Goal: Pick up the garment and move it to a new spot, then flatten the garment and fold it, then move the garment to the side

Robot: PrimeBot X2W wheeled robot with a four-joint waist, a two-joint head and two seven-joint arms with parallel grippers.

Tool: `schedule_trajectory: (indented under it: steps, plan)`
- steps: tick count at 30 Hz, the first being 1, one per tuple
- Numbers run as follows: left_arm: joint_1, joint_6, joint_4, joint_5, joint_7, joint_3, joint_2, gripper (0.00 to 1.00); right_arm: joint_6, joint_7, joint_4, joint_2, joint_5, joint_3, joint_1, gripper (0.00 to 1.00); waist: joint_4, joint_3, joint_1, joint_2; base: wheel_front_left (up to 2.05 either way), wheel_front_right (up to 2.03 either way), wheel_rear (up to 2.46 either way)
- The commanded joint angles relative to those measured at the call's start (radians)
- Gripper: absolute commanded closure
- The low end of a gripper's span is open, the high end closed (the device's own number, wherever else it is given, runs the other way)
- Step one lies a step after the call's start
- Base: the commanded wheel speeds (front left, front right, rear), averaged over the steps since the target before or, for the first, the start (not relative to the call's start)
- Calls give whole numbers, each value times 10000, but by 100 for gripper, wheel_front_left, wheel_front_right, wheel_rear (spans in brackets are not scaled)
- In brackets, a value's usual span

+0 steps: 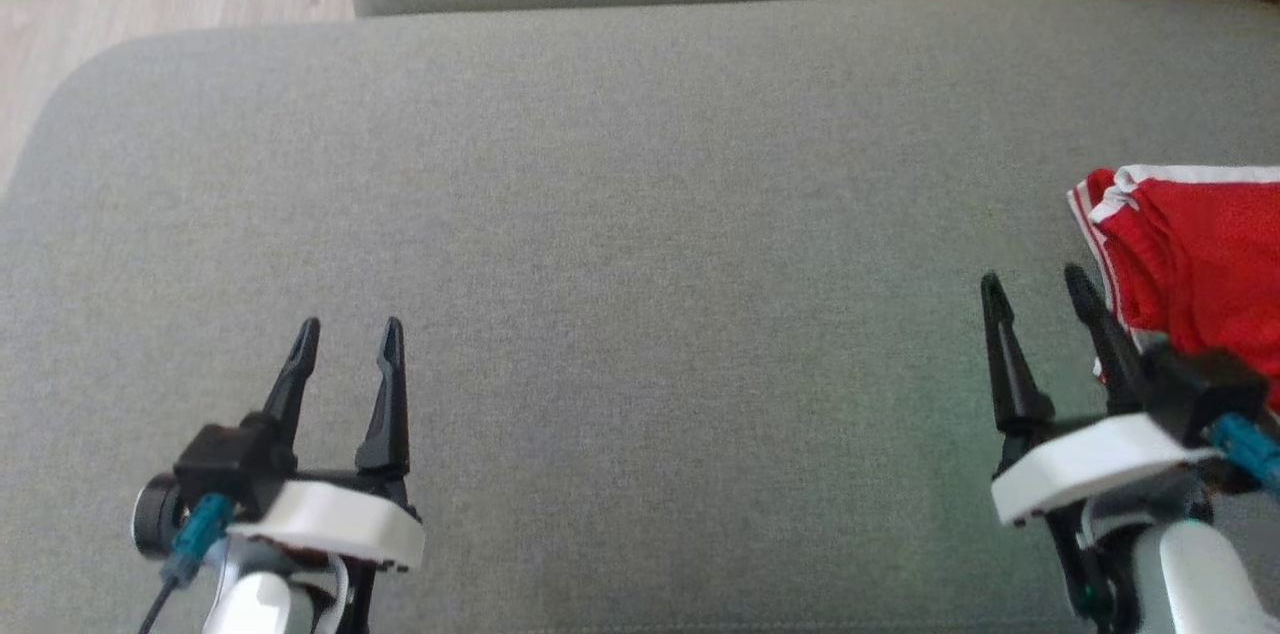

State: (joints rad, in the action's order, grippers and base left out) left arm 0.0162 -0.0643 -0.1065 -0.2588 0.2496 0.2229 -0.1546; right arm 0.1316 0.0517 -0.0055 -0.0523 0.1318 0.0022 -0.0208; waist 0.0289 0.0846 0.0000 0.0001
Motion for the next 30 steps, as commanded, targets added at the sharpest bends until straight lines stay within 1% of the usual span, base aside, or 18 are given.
schedule_trajectory:
  steps: [1, 11, 30]
  plan:
    - [201, 43, 373, 21, 119, -282, -242, 0, -9, -2, -408, 16, 49, 198, -92, 0, -47, -219, 0, -1, 0, 0, 0]
    - [-503, -89, 325, 37, 13, -189, -408, 0, -9, 128, -550, 19, 48, 124, 688, 0, -76, -906, 0, -1, 0, 0, 0]
    - [-569, -164, 254, -172, -134, -89, -475, 0, -9, 251, -801, 20, 61, 54, 937, 0, -42, -1014, 0, -1, 0, 0, 0]
